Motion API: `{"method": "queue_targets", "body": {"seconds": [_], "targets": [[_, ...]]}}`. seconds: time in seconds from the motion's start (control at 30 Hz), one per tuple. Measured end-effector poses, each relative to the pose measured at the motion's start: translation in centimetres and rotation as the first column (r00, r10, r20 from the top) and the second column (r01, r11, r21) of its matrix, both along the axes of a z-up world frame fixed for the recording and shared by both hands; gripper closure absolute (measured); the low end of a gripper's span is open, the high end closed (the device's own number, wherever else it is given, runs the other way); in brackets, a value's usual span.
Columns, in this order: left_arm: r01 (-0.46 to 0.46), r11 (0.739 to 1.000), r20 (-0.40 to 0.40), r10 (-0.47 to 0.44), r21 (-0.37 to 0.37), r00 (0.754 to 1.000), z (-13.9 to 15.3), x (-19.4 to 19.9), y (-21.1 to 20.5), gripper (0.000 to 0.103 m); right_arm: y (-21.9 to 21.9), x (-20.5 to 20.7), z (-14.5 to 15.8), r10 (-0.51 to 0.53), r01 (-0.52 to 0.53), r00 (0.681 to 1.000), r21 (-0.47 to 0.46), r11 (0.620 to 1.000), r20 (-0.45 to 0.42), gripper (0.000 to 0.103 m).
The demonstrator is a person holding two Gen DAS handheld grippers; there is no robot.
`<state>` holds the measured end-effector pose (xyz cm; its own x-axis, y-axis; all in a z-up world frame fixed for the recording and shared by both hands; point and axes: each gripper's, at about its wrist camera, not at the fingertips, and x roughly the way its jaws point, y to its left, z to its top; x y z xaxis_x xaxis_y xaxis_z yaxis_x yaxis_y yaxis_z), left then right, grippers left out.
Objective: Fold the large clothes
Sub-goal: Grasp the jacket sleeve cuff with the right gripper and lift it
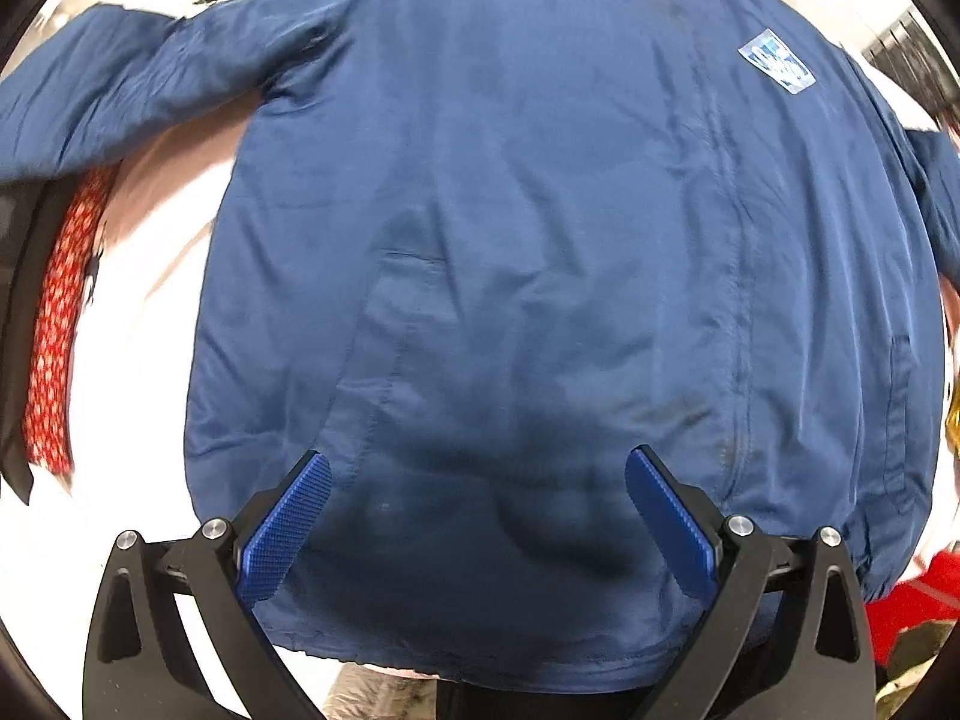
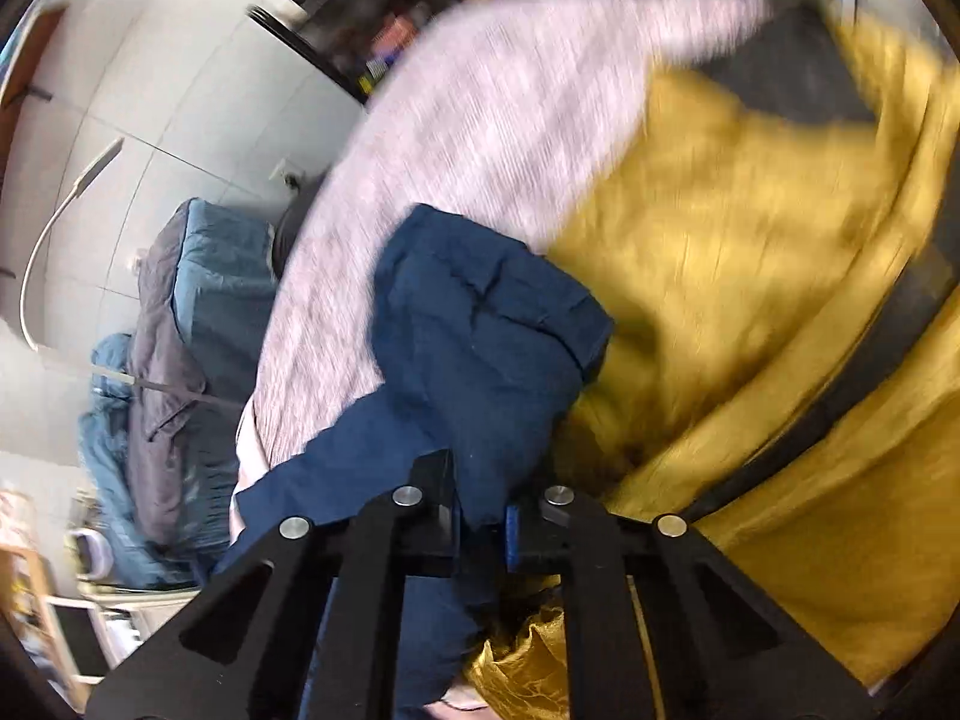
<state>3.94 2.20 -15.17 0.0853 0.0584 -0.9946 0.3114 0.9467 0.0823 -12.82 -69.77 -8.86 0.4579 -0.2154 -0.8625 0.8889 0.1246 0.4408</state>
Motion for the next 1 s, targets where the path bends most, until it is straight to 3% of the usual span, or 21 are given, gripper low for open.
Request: {"method": "queue_targets", "body": {"seconds": [0.1,0.23,0.37,0.5,0.63,0.67,0.73,0.8,0.9,1.0], "targets": [[-0.042,0.999,0.010,0.042,-0.015,0.999,-0.1,0.4,1.4,0.006,-1.3,-1.2,4.1,-0.072,0.072,0.997,-0.088,0.993,0.009,0.095],[-0.090,0.995,0.007,0.090,-0.034,0.996,-0.6,0.8,3.2,0.006,-1.6,-1.9,5.5,-0.130,0.131,0.991,-0.073,0.989,0.009,0.095],[-0.112,0.993,0.004,0.112,-0.048,0.994,-1.8,0.5,4.5,0.006,1.5,2.2,7.1,0.001,-0.013,0.997,-0.156,0.988,-0.075,0.095],[-0.110,0.992,0.005,0.110,-0.061,0.994,-2.2,0.5,5.5,0.006,6.8,9.0,9.5,0.197,-0.228,0.970,-0.256,0.939,-0.141,0.095],[-0.112,0.991,0.012,0.113,-0.074,0.994,-2.3,0.6,6.7,0.006,15.5,18.5,11.4,0.447,-0.460,0.888,-0.278,0.843,-0.112,0.095],[-0.117,0.990,0.015,0.118,-0.079,0.993,-1.9,0.6,7.0,0.006,18.2,20.9,11.6,0.510,-0.517,0.854,-0.277,0.810,-0.103,0.095],[-0.130,0.987,0.023,0.132,-0.090,0.991,-1.9,1.2,8.1,0.006,23.7,25.3,11.9,0.616,-0.623,0.776,-0.309,0.719,-0.132,0.095],[-0.148,0.985,0.031,0.151,-0.092,0.988,-1.8,1.3,9.2,0.006,30.7,29.8,11.4,0.725,-0.738,0.661,-0.341,0.582,-0.194,0.095],[-0.186,0.979,0.039,0.190,-0.088,0.981,-2.0,1.3,11.4,0.006,39.4,34.0,9.2,0.831,-0.837,0.518,-0.319,0.444,-0.204,0.095],[-0.227,0.971,0.051,0.230,-0.069,0.972,-2.3,1.0,13.9,0.006,46.6,36.7,6.0,0.882,-0.902,0.405,-0.263,0.342,-0.243,0.095]]}}
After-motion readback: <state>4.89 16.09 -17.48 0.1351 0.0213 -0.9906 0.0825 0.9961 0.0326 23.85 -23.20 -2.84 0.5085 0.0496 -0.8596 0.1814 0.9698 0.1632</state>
